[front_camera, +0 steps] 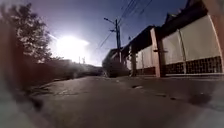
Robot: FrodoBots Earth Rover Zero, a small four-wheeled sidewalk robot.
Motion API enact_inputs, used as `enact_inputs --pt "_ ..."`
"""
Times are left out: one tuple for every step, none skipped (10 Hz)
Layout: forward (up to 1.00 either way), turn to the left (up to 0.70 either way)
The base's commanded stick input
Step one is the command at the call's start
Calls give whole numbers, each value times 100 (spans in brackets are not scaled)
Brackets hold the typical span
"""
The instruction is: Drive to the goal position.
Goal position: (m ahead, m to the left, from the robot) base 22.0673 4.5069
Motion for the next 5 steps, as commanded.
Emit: enact_inputs --pt "100 5" --pt "100 5" --pt "100 5" --pt "100 5" --pt "100 5"
